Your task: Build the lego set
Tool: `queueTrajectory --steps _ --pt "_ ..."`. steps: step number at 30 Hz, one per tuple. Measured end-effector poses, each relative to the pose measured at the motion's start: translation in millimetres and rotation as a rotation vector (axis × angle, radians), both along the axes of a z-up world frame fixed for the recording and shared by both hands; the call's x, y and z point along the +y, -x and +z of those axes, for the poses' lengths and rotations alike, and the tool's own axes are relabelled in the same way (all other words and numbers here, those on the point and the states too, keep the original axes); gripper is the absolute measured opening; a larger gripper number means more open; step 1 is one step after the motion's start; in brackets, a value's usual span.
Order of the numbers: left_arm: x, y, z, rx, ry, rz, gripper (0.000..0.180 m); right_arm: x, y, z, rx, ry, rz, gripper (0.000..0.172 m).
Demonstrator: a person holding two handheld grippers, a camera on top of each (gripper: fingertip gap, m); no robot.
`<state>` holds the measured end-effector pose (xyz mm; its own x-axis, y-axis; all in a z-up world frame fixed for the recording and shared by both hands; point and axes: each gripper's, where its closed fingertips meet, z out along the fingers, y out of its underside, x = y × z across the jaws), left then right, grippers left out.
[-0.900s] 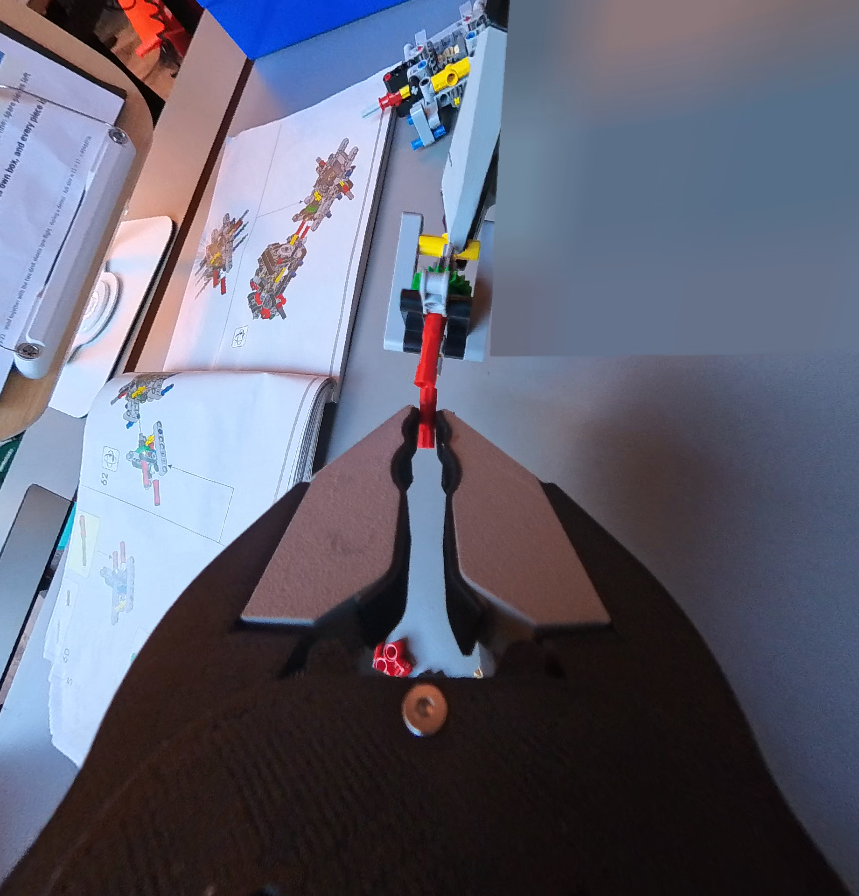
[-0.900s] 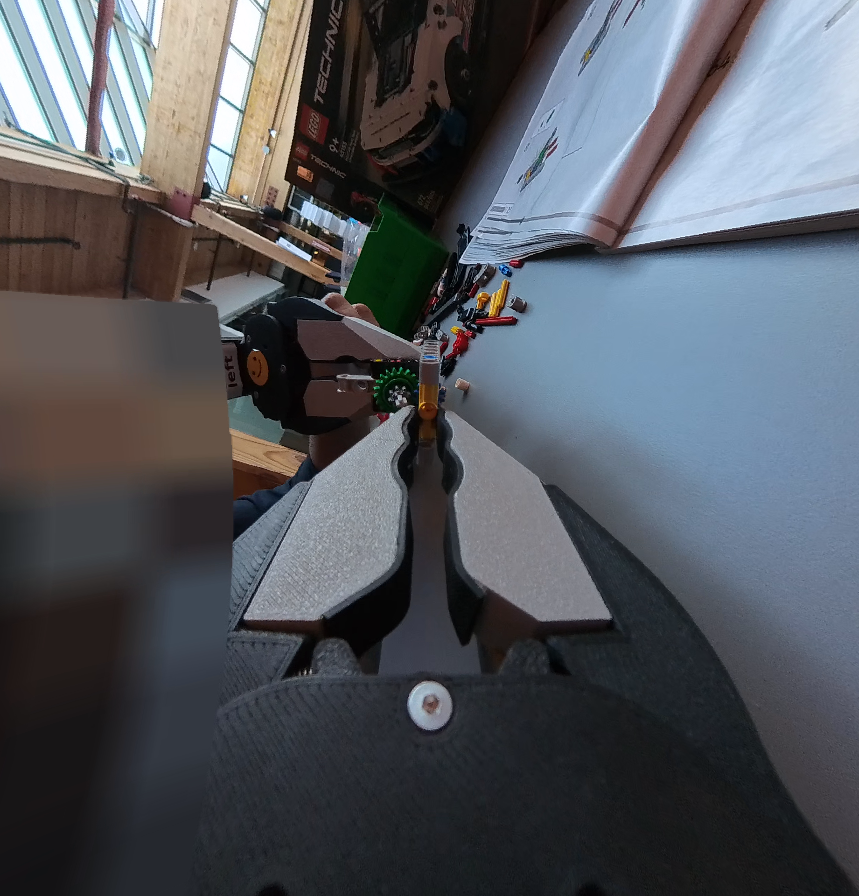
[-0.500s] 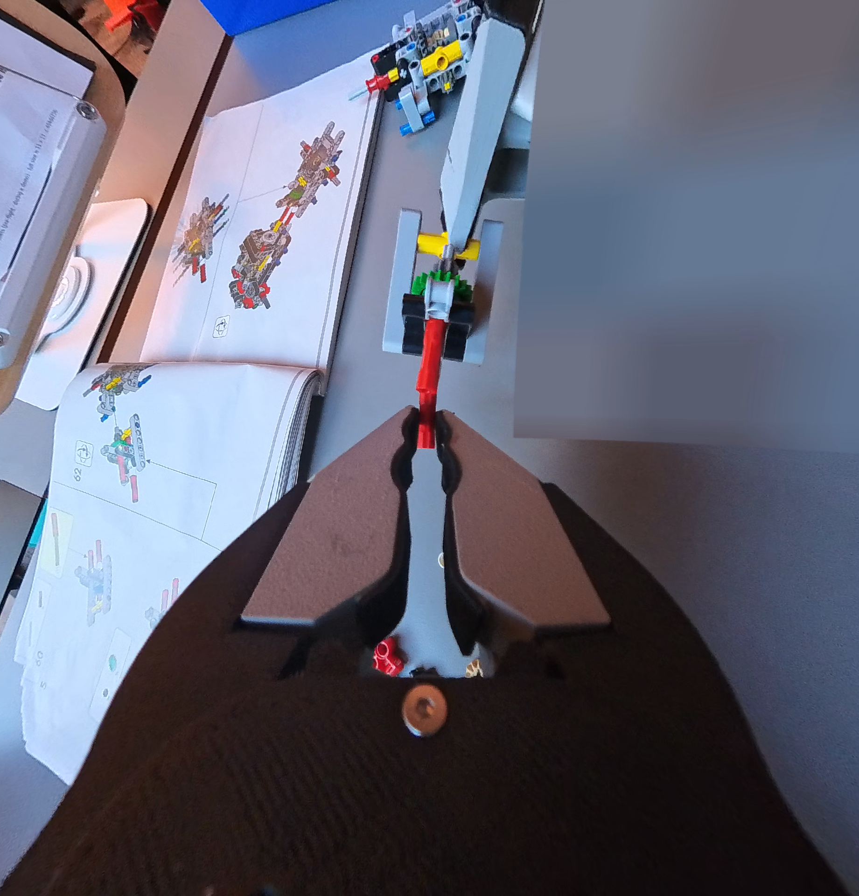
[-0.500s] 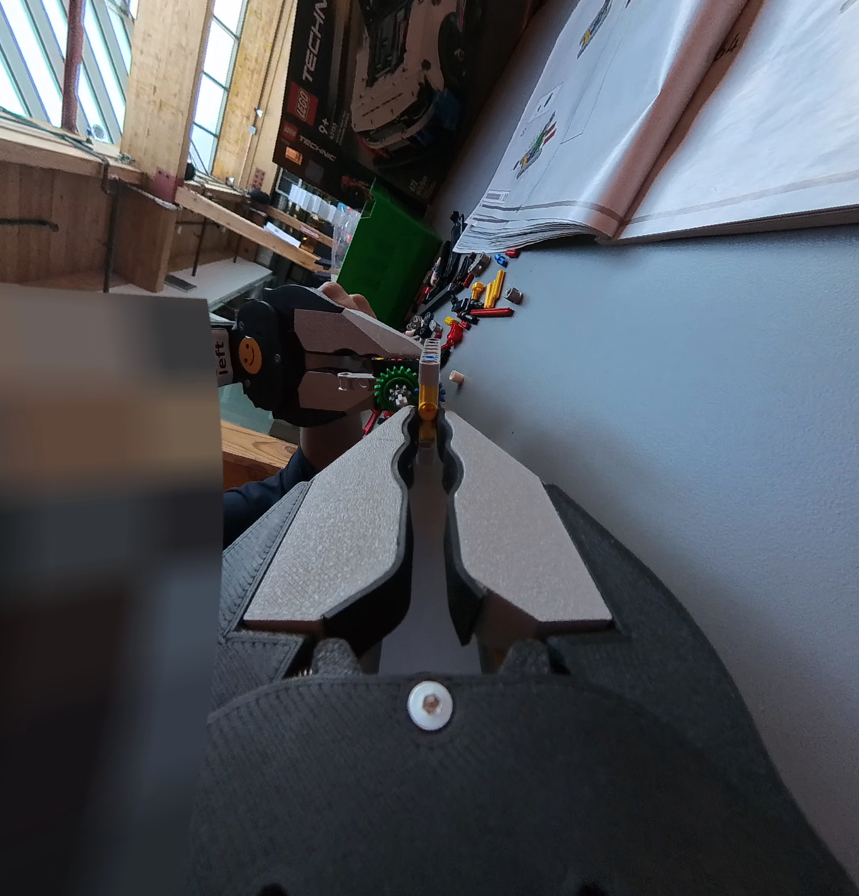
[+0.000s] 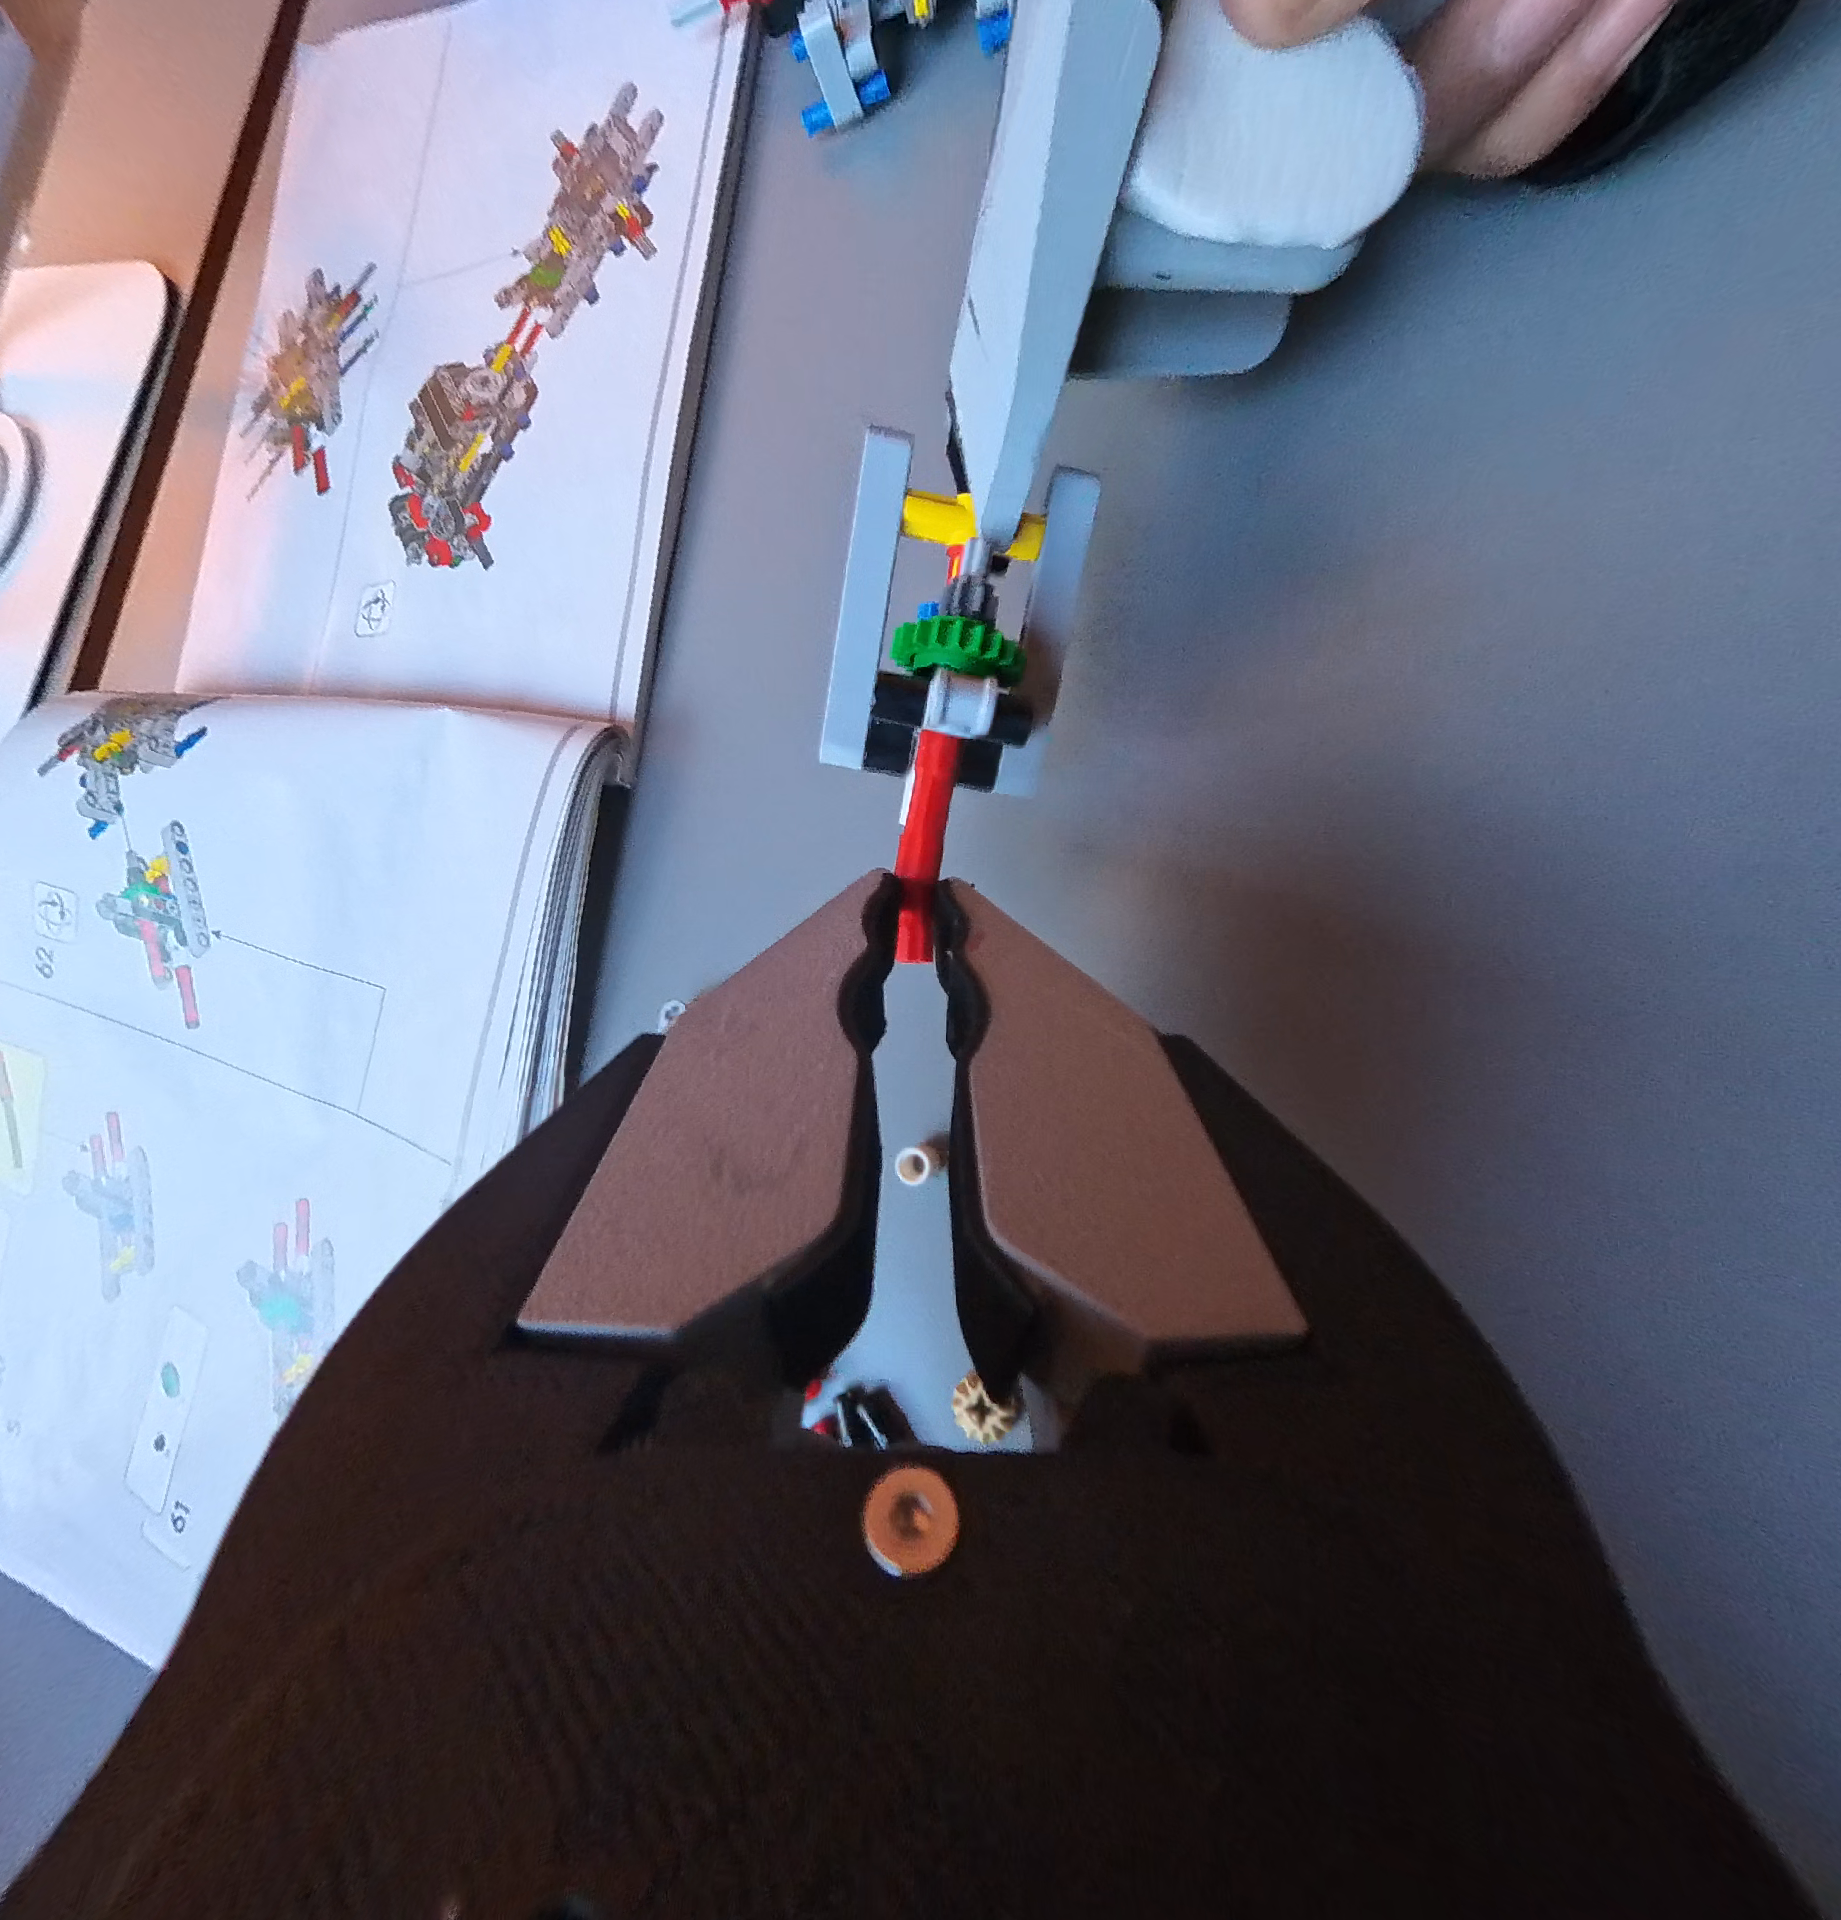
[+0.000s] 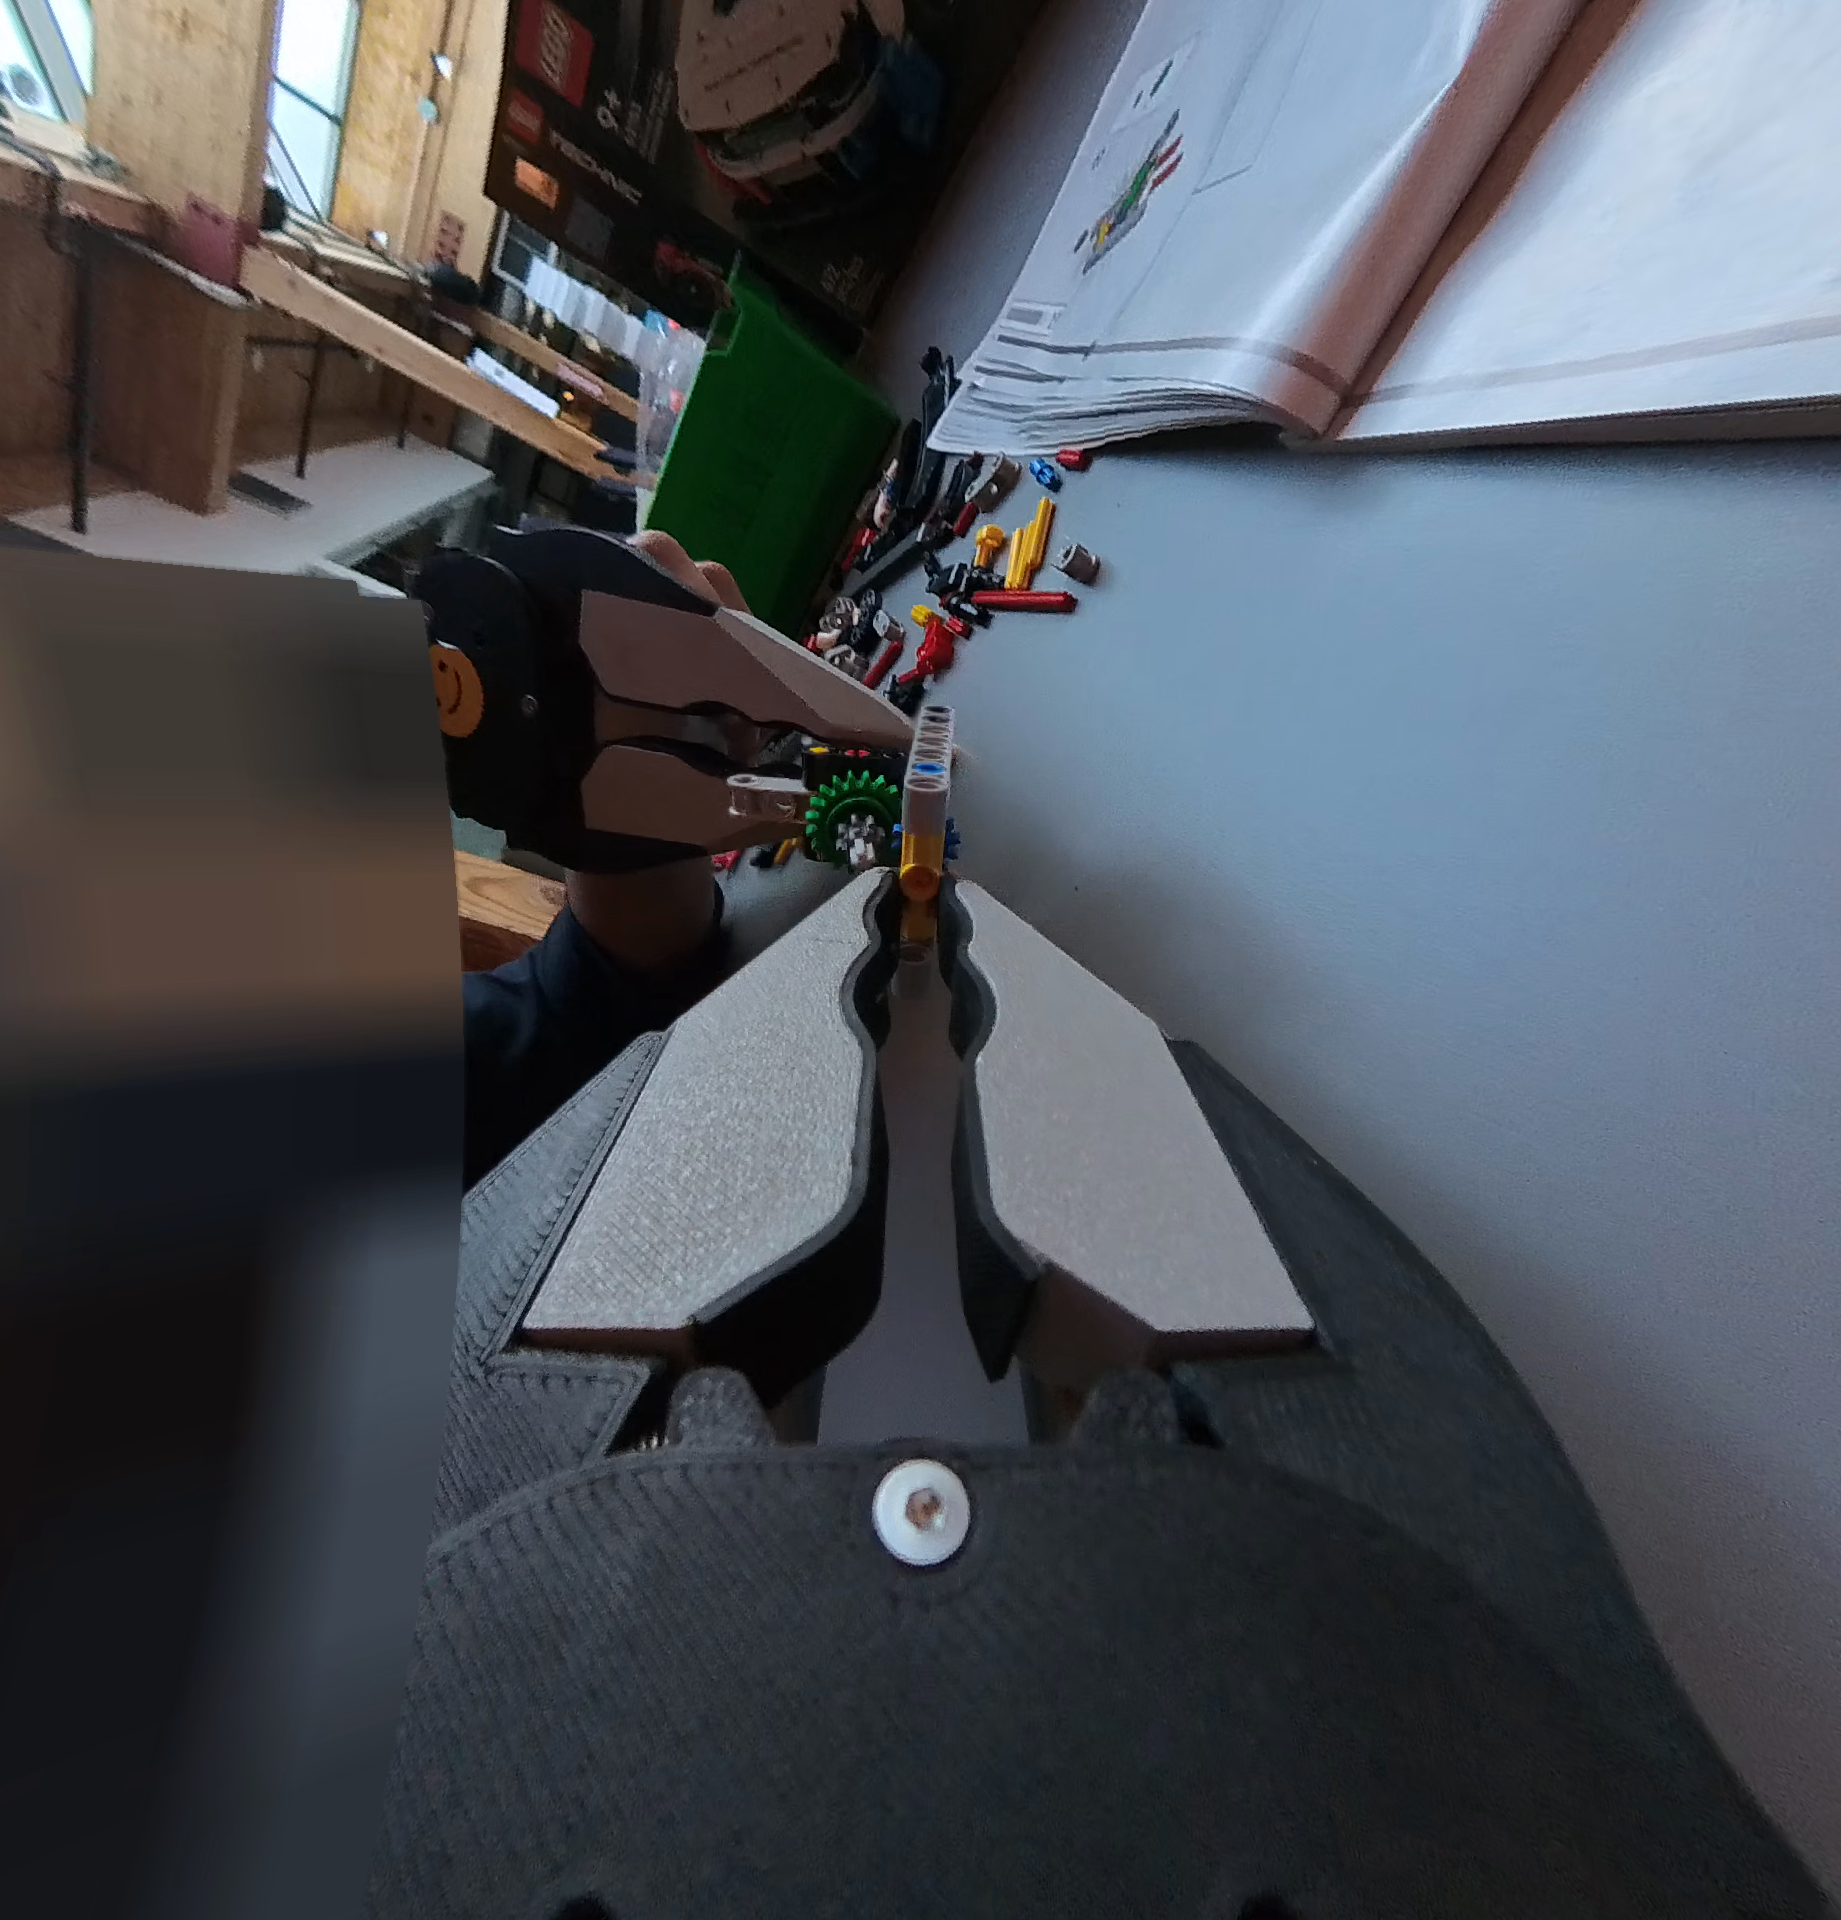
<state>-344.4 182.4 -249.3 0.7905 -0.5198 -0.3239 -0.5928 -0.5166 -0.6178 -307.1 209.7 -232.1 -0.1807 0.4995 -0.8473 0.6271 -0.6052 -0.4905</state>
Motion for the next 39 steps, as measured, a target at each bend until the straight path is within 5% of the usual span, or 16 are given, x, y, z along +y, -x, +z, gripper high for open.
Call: queueTrajectory --steps 20,28,33,39 --pt "-9.0 -4.1 -16.1 -0.102 0.131 0.027 0.001 -3.7 4.1 -12.9 -0.101 0.048 0.065 0.003" --pt "1.6 -7.1 -18.5 -0.311 0.059 0.052 0.001 3.9 4.9 -6.0 -0.085 0.158 0.036 0.003" --pt "9.1 0.2 5.5 -0.413 -0.074 0.083 0.001 11.4 5.8 2.8 -0.041 0.228 0.002 0.003" --pt "6.2 -3.9 5.8 -0.420 -0.062 0.043 0.001 9.7 4.3 5.9 -0.037 0.264 0.025 0.003"
